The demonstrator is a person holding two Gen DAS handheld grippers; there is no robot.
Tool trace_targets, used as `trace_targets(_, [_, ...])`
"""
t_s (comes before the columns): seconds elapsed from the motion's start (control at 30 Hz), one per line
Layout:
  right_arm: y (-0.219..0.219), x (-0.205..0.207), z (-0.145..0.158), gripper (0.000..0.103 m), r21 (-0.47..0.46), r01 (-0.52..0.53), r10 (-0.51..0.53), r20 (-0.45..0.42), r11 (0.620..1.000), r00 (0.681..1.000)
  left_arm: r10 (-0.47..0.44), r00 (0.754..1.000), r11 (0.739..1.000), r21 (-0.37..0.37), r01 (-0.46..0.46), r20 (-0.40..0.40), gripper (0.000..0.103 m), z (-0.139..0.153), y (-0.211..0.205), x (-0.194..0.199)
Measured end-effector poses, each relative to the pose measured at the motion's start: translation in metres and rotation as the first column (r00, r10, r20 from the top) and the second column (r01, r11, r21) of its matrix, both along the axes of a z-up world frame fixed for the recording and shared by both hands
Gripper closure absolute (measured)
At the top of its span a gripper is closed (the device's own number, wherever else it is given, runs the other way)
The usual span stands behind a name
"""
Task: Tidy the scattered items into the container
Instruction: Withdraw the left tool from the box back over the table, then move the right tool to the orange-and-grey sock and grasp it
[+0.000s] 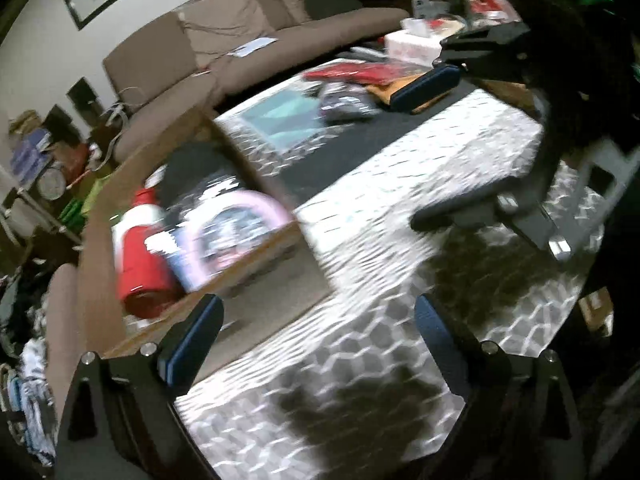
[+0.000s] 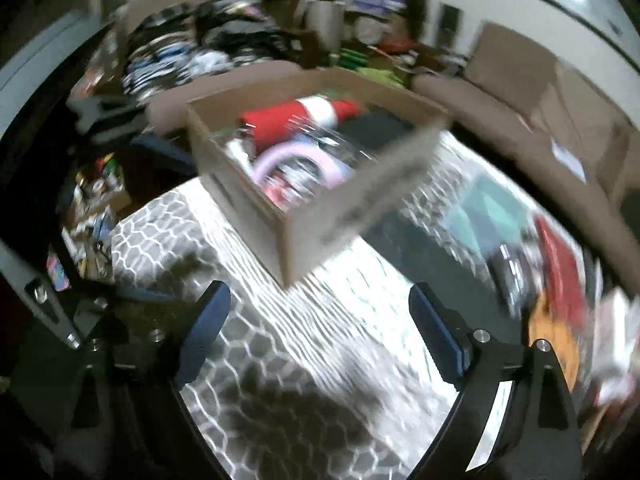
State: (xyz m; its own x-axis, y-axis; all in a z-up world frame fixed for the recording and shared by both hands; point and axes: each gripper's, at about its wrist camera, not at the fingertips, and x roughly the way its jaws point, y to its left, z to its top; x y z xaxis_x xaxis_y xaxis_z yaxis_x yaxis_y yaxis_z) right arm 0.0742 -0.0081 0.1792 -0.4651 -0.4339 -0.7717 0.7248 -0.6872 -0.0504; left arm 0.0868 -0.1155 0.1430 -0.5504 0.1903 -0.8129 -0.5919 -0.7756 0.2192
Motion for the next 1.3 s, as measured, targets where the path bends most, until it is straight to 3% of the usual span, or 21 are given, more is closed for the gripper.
trace_targets(0.23, [0.126, -0.027, -0.021, 0.011, -0.079, 0.262, -0.256, 0.084, 0.962, 0.963, -0.039, 0.999, 0.989, 0.142, 0.036, 0.014, 0.006, -0.016, 0.080, -0.018])
trace_targets(0.47, [0.220, -0.071, -0.044, 0.010, -0.072, 0.433, -0.428, 0.078, 0.899, 0.901, 0.010, 0.998, 0.975, 0.222, -0.025, 0.068, 0.006, -0.038, 0.143, -0.087])
trace_targets(0.67, [0.290, -0.134, -0.077, 0.011, -0.045, 0.563, -0.560, 0.066, 0.825, 0.826, 0.037, 0.993, 0.955, 0.290, -0.069, 0.113, 0.006, -0.072, 0.210, -0.156])
trace_targets(0.93, [0.314, -0.203, -0.121, 0.011, 0.065, 0.546, -0.549, 0.079, 0.836, 0.832, 0.045, 0.971, 0.953, 0.282, -0.113, 0.236, 0.006, -0.131, 0.263, -0.228])
trace_targets(1.07, [0.320, -0.218, -0.136, 0.013, 0.060, 0.534, -0.537, 0.115, 0.843, 0.836, 0.048, 0.951, 0.932, 0.330, -0.152, 0.304, 0.006, -0.147, 0.266, -0.247])
trace_targets(1.13, [0.321, -0.224, -0.142, 0.019, 0.054, 0.529, -0.532, 0.125, 0.847, 0.838, 0.054, 0.950, 0.927, 0.338, -0.162, 0.309, 0.006, -0.149, 0.268, -0.252])
trace_targets(1.2, [0.319, -0.230, -0.151, 0.036, 0.068, 0.521, -0.525, 0.146, 0.851, 0.838, 0.067, 0.950, 0.927, 0.332, -0.171, 0.304, 0.006, -0.150, 0.272, -0.256])
trace_targets(1.23, [0.318, -0.231, -0.154, 0.053, 0.073, 0.519, -0.524, 0.152, 0.851, 0.838, 0.071, 0.951, 0.929, 0.328, -0.173, 0.299, 0.006, -0.150, 0.274, -0.258])
trace_targets(1.3, [0.314, -0.227, -0.153, 0.075, 0.050, 0.507, -0.509, 0.158, 0.860, 0.846, 0.078, 0.952, 0.933, 0.314, -0.174, 0.296, 0.008, -0.148, 0.277, -0.259])
